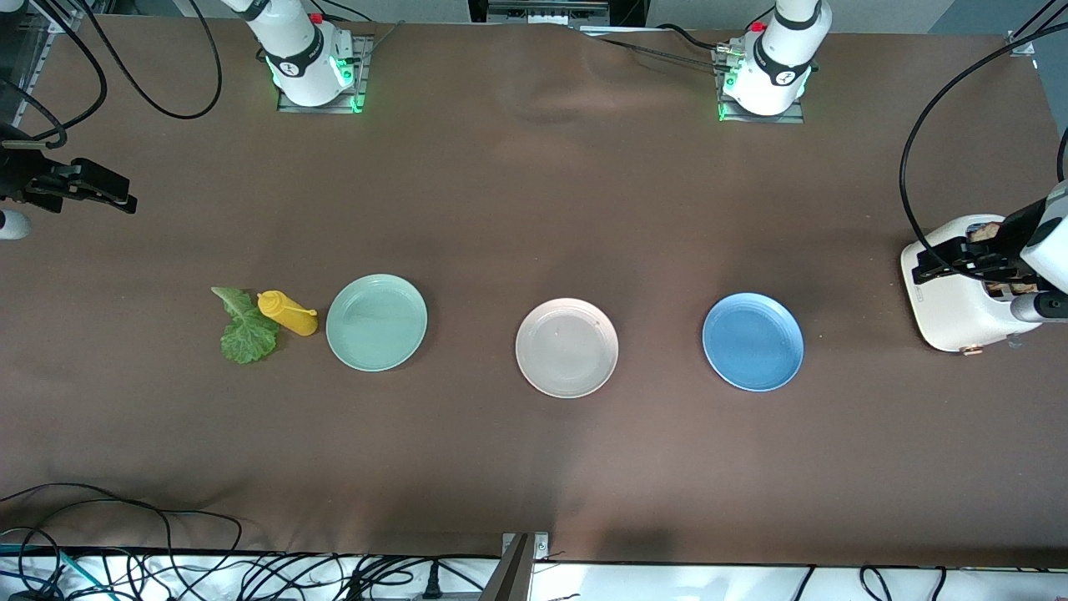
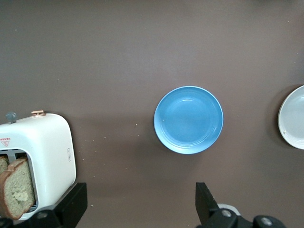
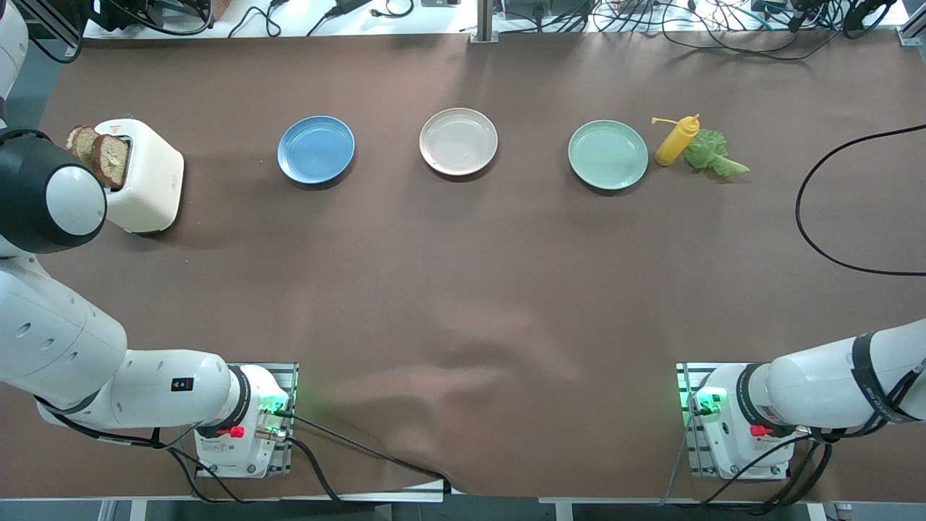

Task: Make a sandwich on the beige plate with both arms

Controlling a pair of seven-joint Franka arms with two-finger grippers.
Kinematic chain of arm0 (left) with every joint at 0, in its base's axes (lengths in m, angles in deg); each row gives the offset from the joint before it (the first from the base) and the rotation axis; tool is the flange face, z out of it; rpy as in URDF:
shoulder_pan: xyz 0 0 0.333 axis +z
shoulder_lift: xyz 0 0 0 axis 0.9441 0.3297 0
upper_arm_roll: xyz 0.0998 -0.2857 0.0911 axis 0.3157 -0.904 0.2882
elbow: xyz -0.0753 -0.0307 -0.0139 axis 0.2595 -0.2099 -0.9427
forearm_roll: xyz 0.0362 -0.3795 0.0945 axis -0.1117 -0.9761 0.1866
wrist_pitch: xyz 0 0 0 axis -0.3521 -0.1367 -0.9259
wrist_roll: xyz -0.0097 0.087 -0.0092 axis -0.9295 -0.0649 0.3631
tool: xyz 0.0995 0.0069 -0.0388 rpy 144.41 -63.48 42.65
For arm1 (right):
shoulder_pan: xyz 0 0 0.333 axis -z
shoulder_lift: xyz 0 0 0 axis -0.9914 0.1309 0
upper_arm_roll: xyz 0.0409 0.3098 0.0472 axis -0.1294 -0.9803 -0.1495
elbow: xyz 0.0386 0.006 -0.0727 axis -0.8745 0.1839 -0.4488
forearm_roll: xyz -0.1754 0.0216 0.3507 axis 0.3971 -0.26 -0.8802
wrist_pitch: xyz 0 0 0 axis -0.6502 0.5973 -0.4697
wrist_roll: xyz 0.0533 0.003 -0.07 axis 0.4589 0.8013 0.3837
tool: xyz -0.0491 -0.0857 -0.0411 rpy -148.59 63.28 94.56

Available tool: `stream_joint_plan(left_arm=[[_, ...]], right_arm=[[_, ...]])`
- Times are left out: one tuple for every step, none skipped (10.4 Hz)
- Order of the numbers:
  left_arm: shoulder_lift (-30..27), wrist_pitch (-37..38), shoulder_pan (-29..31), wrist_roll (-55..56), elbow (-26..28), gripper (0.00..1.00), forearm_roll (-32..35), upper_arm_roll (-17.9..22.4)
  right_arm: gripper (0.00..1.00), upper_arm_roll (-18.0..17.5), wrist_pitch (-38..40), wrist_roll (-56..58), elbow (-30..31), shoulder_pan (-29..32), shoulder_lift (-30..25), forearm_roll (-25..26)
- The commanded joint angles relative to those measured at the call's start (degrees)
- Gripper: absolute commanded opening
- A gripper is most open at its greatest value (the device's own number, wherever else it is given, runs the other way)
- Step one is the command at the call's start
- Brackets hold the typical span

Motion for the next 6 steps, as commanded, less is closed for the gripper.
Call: stream_joint_plan(left_arm=[[-0.6,0.6,0.1,-1.6,0.2,1.00,0.0,0.3],[-0.6,0.6,0.2,-1.6,0.2,1.00,0.4,0.3],[-0.6,0.6,0.1,-1.6,0.2,1.00,0.5,0.3],[-0.5,0.6,0.0,-1.5,0.2,1.00,0.6,0.3],[-0.4,0.6,0.0,-1.5,0.3,1.00,0.6,0.2],[-0.4,0.6,0.0,-1.5,0.3,1.00,0.6,0.2]], right_arm=[[1.00,0.1,1.2,0.0,-1.0,0.0,-0.2,0.0],[1.00,0.0,1.2,0.0,-1.0,0.0,-0.2,0.1],[1.00,0.1,1.2,0.1,-1.0,0.0,-0.2,0.1],[1.00,0.2,1.2,0.1,-1.0,0.0,-0.2,0.1],[1.00,0.3,1.2,0.1,-1.0,0.0,-0.2,0.1],[1.00,0.4,1.2,0.1,-1.0,0.0,-0.2,0.1]])
